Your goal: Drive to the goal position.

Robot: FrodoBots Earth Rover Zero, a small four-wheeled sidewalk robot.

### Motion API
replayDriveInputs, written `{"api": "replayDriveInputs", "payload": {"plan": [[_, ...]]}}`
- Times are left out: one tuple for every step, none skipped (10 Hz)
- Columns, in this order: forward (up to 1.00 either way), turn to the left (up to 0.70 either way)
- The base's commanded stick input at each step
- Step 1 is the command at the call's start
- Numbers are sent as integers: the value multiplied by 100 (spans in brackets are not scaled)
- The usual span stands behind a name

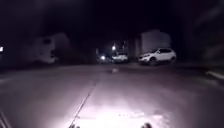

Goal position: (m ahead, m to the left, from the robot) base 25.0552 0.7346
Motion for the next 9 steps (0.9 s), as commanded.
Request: {"api": "replayDriveInputs", "payload": {"plan": [[70, 0], [70, 0], [70, 0], [70, 0], [70, 0], [70, 0], [70, 0], [70, 0], [70, 0]]}}
